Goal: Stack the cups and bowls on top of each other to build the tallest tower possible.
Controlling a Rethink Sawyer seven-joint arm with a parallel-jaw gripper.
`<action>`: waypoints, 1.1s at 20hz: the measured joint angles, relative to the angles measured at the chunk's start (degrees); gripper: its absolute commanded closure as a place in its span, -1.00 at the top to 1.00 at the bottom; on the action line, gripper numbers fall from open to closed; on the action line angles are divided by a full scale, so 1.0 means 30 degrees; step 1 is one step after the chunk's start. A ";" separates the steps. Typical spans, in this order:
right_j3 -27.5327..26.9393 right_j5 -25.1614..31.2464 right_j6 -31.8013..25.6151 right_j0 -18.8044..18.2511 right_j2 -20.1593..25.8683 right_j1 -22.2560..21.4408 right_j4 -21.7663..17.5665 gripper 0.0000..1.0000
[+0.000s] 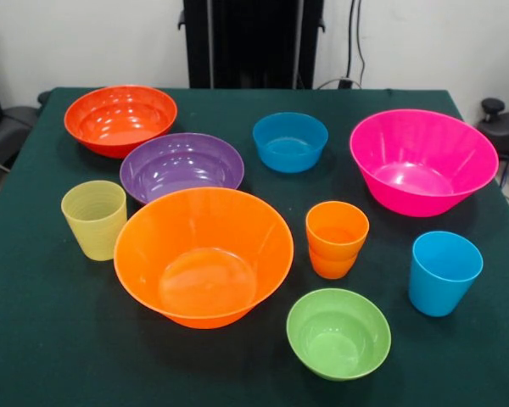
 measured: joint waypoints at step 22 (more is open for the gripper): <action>-0.4762 0.2305 0.1425 -0.0178 -1.1529 0.4264 1.4923 -1.00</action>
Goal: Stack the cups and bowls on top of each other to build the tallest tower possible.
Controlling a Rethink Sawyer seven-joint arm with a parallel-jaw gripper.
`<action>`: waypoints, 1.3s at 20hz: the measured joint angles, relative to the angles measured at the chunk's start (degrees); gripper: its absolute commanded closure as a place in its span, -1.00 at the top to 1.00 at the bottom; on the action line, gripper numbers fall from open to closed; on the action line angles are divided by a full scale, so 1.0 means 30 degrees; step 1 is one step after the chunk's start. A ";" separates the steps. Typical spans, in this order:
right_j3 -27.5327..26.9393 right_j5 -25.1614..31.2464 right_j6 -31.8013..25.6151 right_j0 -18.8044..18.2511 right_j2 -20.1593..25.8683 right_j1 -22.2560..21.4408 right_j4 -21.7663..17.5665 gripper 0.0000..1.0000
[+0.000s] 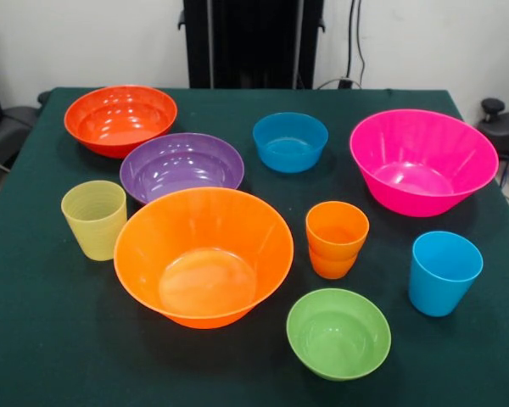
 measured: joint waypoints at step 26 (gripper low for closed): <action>1.7574 -0.7657 0.0325 1.0493 0.3212 -0.7165 -0.3662 -1.00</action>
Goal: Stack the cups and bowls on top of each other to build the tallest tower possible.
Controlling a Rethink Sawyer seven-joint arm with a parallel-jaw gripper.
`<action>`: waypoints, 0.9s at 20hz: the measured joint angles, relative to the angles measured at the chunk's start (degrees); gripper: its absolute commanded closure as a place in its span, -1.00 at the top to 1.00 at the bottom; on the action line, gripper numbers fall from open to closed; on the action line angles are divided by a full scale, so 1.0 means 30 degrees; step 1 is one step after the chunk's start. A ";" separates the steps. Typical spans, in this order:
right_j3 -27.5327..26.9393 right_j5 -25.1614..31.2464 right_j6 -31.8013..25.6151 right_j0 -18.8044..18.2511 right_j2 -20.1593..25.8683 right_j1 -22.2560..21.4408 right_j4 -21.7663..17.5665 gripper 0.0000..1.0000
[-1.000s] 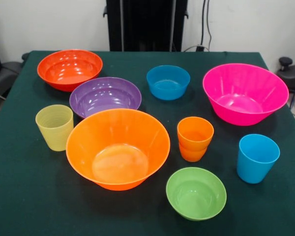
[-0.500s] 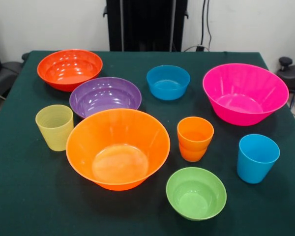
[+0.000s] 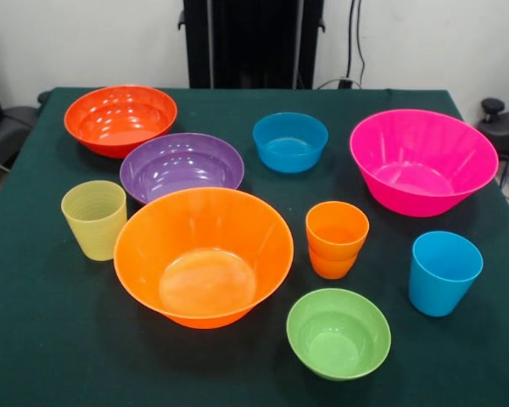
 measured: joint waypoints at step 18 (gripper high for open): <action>0.3295 -0.0494 -0.0247 -0.4025 0.2716 -0.3500 -0.4602 -1.00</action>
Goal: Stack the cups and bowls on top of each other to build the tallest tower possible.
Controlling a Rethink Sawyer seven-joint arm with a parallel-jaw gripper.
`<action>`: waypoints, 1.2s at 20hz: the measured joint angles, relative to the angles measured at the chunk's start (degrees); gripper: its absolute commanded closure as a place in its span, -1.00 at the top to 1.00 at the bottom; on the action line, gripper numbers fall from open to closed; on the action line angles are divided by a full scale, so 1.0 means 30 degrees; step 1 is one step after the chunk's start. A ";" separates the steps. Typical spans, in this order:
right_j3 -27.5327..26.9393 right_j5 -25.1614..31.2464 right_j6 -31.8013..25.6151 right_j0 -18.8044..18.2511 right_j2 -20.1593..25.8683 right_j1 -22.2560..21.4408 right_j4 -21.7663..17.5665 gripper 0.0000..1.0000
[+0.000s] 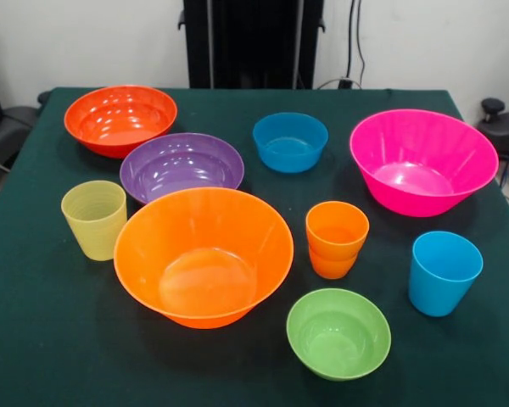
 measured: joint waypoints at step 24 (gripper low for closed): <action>0.0536 0.0016 -0.3845 -0.6371 0.3996 -0.2969 -0.5424 -1.00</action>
